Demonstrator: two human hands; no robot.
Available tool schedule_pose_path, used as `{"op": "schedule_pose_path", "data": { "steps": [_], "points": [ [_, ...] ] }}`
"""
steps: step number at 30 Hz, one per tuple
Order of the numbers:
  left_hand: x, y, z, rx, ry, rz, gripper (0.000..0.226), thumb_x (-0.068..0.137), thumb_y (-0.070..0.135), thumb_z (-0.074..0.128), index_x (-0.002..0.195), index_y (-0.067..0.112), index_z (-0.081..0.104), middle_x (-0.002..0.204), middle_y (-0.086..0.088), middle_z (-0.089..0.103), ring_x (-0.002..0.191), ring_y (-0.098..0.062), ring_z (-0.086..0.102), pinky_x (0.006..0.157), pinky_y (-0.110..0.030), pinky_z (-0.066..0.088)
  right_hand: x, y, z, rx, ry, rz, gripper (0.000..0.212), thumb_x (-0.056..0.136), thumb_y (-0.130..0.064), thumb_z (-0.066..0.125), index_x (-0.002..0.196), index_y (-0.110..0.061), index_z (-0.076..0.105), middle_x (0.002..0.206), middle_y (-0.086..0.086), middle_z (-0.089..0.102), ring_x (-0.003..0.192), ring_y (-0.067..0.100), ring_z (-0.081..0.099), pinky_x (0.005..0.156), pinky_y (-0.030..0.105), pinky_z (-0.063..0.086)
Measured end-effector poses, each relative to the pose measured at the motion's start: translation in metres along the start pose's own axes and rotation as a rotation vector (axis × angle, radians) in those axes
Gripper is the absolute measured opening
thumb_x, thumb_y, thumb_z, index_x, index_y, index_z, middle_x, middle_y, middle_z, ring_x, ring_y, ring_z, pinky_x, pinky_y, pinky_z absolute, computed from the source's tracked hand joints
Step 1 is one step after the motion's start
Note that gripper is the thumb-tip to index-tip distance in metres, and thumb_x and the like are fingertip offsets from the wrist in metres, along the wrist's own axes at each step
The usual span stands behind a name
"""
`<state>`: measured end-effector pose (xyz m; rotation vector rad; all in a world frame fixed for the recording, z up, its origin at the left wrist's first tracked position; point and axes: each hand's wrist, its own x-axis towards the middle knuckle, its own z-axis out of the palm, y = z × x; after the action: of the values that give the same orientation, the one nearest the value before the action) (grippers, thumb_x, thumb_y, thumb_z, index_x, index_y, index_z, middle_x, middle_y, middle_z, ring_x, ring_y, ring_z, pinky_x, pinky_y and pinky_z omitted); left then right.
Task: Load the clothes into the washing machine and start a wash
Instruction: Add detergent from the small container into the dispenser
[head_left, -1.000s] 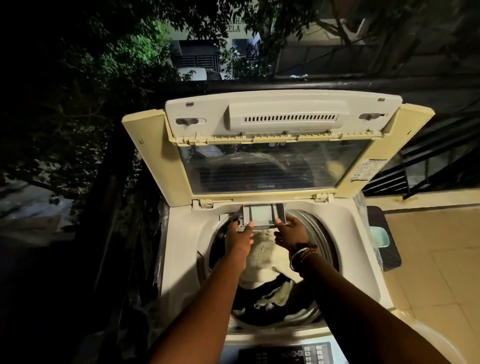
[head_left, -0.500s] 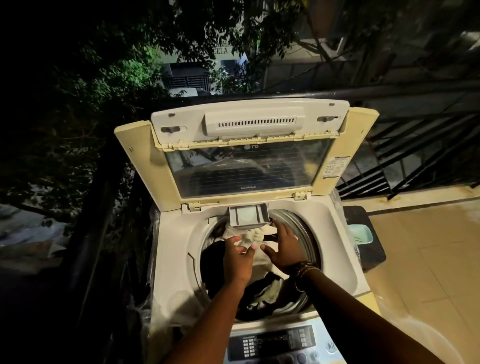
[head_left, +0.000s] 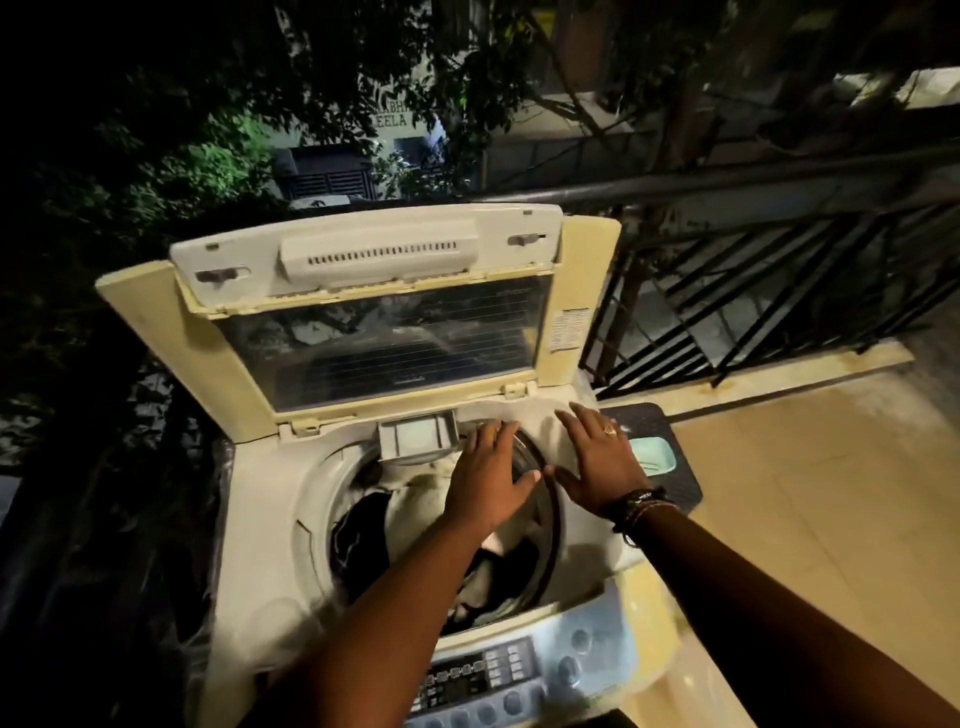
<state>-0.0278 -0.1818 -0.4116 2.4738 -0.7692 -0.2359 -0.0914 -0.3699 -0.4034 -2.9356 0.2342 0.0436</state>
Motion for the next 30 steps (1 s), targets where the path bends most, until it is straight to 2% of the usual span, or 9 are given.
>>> {"op": "schedule_pose_path", "data": {
  "steps": [5, 9, 12, 15, 18, 23, 27, 30],
  "points": [
    [0.035, 0.061, 0.028, 0.091, -0.034, 0.084, 0.075, 0.086, 0.056, 0.06, 0.15, 0.027, 0.034, 0.157, -0.008, 0.03, 0.147, -0.03, 0.022, 0.119, -0.045, 0.029, -0.008, 0.079, -0.01, 0.039, -0.018, 0.043, 0.081, 0.086, -0.064, 0.046, 0.15, -0.015, 0.036, 0.153, 0.014, 0.04, 0.138, 0.036, 0.04, 0.112, 0.051, 0.037],
    [0.067, 0.117, 0.068, 0.095, -0.098, 0.165, 0.08, 0.084, 0.061, 0.058, 0.151, 0.024, 0.035, 0.157, -0.011, 0.031, 0.146, -0.031, 0.023, 0.119, -0.047, 0.028, -0.013, 0.149, -0.003, 0.047, -0.086, 0.045, 0.083, 0.083, -0.061, 0.045, 0.151, -0.013, 0.036, 0.152, 0.015, 0.041, 0.136, 0.038, 0.042, 0.111, 0.05, 0.038],
    [0.095, 0.151, 0.1, 0.139, -0.144, 0.2, 0.084, 0.082, 0.058, 0.064, 0.151, 0.02, 0.034, 0.159, -0.011, 0.029, 0.147, -0.031, 0.022, 0.121, -0.044, 0.025, -0.01, 0.206, 0.007, 0.075, -0.16, 0.047, 0.088, 0.078, -0.062, 0.045, 0.15, -0.011, 0.038, 0.152, 0.015, 0.041, 0.134, 0.038, 0.043, 0.106, 0.051, 0.041],
    [0.133, 0.168, 0.14, 0.197, -0.184, 0.189, 0.089, 0.078, 0.052, 0.071, 0.151, 0.018, 0.034, 0.157, -0.009, 0.032, 0.146, -0.03, 0.026, 0.121, -0.044, 0.025, -0.003, 0.26, 0.022, 0.089, -0.242, 0.026, 0.088, 0.073, -0.061, 0.051, 0.145, -0.01, 0.044, 0.142, 0.016, 0.049, 0.124, 0.04, 0.051, 0.101, 0.049, 0.045],
    [0.168, 0.173, 0.186, 0.234, -0.219, 0.129, 0.096, 0.07, 0.053, 0.076, 0.15, 0.018, 0.035, 0.154, -0.008, 0.038, 0.146, -0.031, 0.029, 0.119, -0.048, 0.026, 0.005, 0.306, 0.043, 0.039, -0.279, 0.023, 0.091, 0.072, -0.062, 0.051, 0.148, -0.014, 0.039, 0.147, 0.014, 0.043, 0.128, 0.039, 0.048, 0.103, 0.049, 0.043],
    [0.199, 0.154, 0.268, 0.288, -0.362, 0.003, 0.115, 0.06, 0.058, 0.081, 0.154, 0.019, 0.027, 0.157, -0.008, 0.035, 0.145, -0.03, 0.031, 0.117, -0.051, 0.027, 0.033, 0.354, 0.102, -0.034, -0.427, 0.007, 0.108, 0.072, -0.061, 0.072, 0.157, -0.017, 0.022, 0.163, 0.015, 0.02, 0.146, 0.039, 0.027, 0.116, 0.052, 0.03],
    [0.213, 0.128, 0.321, 0.301, -0.416, -0.043, 0.114, 0.063, 0.053, 0.085, 0.152, 0.01, 0.027, 0.157, -0.011, 0.031, 0.144, -0.031, 0.03, 0.12, -0.047, 0.023, 0.066, 0.371, 0.153, 0.005, -0.479, -0.004, 0.114, 0.07, -0.057, 0.079, 0.158, -0.016, 0.019, 0.164, 0.014, 0.014, 0.149, 0.039, 0.018, 0.118, 0.054, 0.027],
    [0.222, 0.11, 0.367, 0.297, -0.463, -0.096, 0.119, 0.065, 0.048, 0.087, 0.154, 0.006, 0.02, 0.161, -0.015, 0.021, 0.149, -0.034, 0.019, 0.122, -0.048, 0.017, 0.086, 0.389, 0.204, 0.045, -0.496, 0.005, 0.117, 0.067, -0.067, 0.076, 0.156, -0.015, 0.023, 0.164, 0.013, 0.019, 0.147, 0.04, 0.024, 0.113, 0.056, 0.033]
  ]
}}
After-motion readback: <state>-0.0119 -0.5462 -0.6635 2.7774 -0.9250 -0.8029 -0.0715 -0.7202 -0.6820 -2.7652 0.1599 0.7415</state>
